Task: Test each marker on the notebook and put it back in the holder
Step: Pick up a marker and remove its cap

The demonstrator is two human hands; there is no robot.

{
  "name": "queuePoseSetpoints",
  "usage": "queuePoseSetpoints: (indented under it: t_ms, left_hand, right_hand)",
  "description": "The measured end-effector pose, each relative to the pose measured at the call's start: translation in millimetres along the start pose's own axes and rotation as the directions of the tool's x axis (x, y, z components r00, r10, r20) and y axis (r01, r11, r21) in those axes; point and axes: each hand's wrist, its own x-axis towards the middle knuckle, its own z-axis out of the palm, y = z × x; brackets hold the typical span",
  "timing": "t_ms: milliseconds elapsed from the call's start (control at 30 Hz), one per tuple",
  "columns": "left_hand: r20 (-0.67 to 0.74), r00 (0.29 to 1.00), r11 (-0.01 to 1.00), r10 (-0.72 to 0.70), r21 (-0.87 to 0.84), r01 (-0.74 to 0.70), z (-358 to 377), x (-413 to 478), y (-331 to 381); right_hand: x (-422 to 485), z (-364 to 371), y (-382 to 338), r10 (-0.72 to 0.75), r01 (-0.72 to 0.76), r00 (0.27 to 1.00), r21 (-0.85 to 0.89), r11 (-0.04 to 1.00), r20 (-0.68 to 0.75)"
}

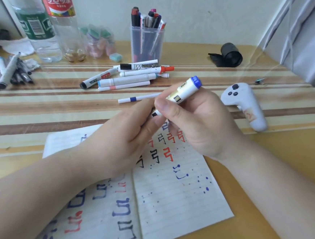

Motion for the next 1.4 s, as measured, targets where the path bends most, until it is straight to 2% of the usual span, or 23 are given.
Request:
queuePoseSetpoints:
  t_ms: [133,333,533,800,867,1000,1067,1200,1300,1400]
  left_hand:
    - [-0.042,0.998,0.999,0.047,0.006,-0.047,1,0,5]
    - [0.001,1.000,0.994,-0.019,-0.110,0.019,2,1,4]
    - [0.026,0.998,0.977,-0.061,-0.202,0.065,1,2,5]
    - [0.017,0.997,0.969,-0.075,-0.237,0.077,-2,2,8]
    - [0.006,0.994,0.947,-0.112,-0.303,0.109,-1,0,6]
    - [0.011,0.979,0.859,-0.205,-0.477,0.186,0,-1,-9]
    - [0.008,0.966,0.818,-0.258,-0.531,0.223,2,2,-14]
    - [0.031,0.954,0.816,-0.299,-0.511,0.272,1,2,-16]
    - [0.098,0.957,0.838,-0.271,-0.465,0.285,-3,-1,-14]
    - [0.124,0.961,0.867,-0.249,-0.413,0.278,-2,0,-13]
  right_hand:
    - [-3,8,-4,-0.020,0.022,0.999,0.055,0.998,-0.034]
    - [-5,11,-2,0.011,-0.009,0.997,0.022,1.000,-0.082]
    - [-5,12,-2,0.008,-0.006,0.997,0.026,1.000,-0.071]
    - [-5,8,-5,-0.058,0.057,0.995,-0.008,0.998,-0.082]
    - [-3,5,-6,-0.067,0.068,0.987,0.003,0.998,-0.144]
    - [3,-13,-11,0.008,0.044,0.915,0.119,0.992,-0.403]
    - [2,-25,-14,0.037,0.013,0.901,0.114,0.993,-0.432]
    - [-3,-37,-24,0.165,-0.181,0.917,-0.009,0.983,-0.363]
    - [-6,-45,-41,0.306,-0.328,0.939,-0.139,0.934,-0.158]
    - [-14,-56,-53,0.424,-0.413,0.906,-0.246,0.877,-0.007]
